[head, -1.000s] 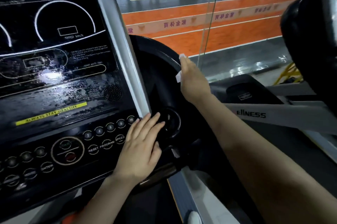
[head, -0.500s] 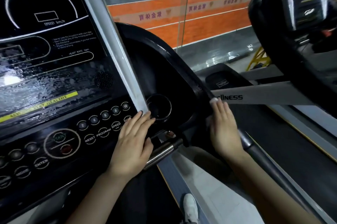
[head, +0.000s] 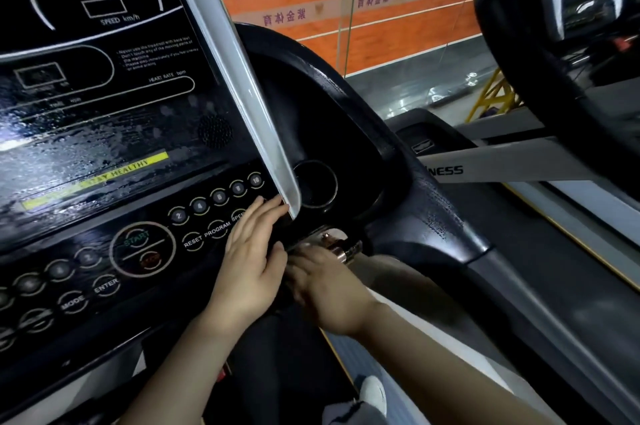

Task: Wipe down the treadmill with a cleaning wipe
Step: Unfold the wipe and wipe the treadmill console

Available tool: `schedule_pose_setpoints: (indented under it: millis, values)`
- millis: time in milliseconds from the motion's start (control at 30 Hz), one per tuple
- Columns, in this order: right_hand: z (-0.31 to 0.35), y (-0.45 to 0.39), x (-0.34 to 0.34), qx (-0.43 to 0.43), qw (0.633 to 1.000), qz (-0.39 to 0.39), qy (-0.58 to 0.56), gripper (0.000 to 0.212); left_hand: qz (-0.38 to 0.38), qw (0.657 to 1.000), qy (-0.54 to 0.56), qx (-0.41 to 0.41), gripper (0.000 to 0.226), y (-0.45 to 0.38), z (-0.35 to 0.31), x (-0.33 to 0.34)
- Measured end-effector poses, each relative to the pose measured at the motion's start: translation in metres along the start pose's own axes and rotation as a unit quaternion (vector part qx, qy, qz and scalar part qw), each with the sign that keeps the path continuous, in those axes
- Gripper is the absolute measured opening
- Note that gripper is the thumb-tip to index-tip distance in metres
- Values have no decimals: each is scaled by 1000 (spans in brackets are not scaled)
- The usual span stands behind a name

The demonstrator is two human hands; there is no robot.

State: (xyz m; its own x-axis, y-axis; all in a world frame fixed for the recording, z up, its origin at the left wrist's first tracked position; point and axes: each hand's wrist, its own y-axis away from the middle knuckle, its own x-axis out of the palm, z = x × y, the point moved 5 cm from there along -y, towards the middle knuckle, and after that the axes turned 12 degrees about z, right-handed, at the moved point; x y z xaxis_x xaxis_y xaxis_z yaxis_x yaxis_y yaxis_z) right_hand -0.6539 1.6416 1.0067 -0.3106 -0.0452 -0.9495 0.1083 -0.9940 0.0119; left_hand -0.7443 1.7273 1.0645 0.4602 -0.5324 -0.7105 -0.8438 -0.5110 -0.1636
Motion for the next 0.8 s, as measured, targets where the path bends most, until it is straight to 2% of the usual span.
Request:
schedule_pose_setpoints:
  millis: [33, 100, 200, 267, 333, 433, 533, 600, 700, 800]
  values:
    - [-1, 5, -4, -30, 999, 17, 5, 39, 0, 1000, 1, 1, 54, 0, -1, 0]
    - [-17, 16, -18, -26, 999, 18, 30, 41, 2, 1000, 7, 2, 54, 0, -4, 1]
    - [-47, 32, -32, 83, 995, -23, 52, 49, 6, 1000, 13, 6, 52, 1, -9, 1]
    - [-35, 33, -25, 131, 990, -55, -11, 59, -11, 1000, 21, 6, 52, 3, -10, -3]
    - [2, 27, -6, 71, 993, -64, -70, 62, -41, 998, 38, -2, 53, 4, -8, -11]
    - [57, 15, 15, -68, 995, 32, -62, 70, -59, 997, 42, -30, 53, 6, -3, -18]
    - [51, 9, 7, -102, 993, 60, -29, 51, -47, 997, 34, -55, 57, 11, 0, -16]
    - [29, 11, -8, -86, 995, 52, 26, 52, -30, 997, 32, -63, 59, 16, 0, -12]
    - [-11, 14, -29, -4, 993, 70, 93, 61, -27, 997, 13, -76, 58, 27, 0, -8]
    - [-40, 11, -38, 53, 977, 187, 82, 68, -43, 994, 10, -103, 57, 39, 3, -11]
